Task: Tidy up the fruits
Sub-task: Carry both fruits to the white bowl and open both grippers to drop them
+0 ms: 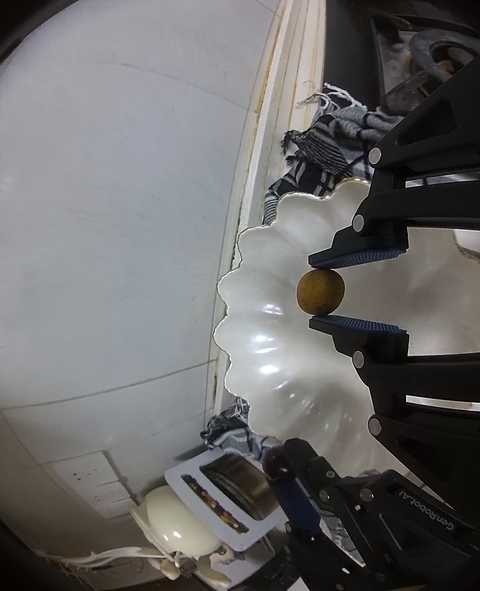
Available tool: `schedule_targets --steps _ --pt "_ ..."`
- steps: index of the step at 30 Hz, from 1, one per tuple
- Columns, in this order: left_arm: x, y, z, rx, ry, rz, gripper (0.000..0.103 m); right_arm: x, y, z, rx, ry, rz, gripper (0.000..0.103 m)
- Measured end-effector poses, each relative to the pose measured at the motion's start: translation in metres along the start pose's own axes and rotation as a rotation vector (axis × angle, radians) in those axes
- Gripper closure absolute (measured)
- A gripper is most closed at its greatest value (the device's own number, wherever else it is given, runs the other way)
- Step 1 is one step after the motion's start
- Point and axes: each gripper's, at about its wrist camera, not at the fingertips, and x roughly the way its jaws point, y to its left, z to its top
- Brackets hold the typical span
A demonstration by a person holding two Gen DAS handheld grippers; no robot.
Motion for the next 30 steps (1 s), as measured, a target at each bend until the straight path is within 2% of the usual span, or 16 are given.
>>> schedule_targets --steps 8,11,12,14,21,30 --pt "0.028 -0.002 0.001 -0.006 0.071 -0.016 0.074 0.025 -0.003 0.004 -0.014 0.052 0.004 0.075" --pt "0.030 -0.002 0.000 -0.012 0.081 -0.014 0.058 0.028 -0.003 0.003 -0.020 0.061 0.022 0.072" --pt "0.029 -0.003 0.000 -0.013 0.077 -0.008 0.055 0.028 -0.004 0.003 -0.020 0.062 0.024 0.066" --pt "0.027 -0.002 0.000 -0.013 0.071 0.002 0.054 0.029 -0.005 0.002 -0.016 0.066 0.023 0.061" --pt "0.004 0.006 0.001 -0.035 0.041 0.029 0.045 0.018 -0.006 -0.003 -0.008 0.055 0.023 0.061" --pt "-0.047 0.014 -0.004 -0.052 -0.017 0.046 0.041 -0.029 0.001 -0.009 -0.017 -0.010 0.020 0.061"
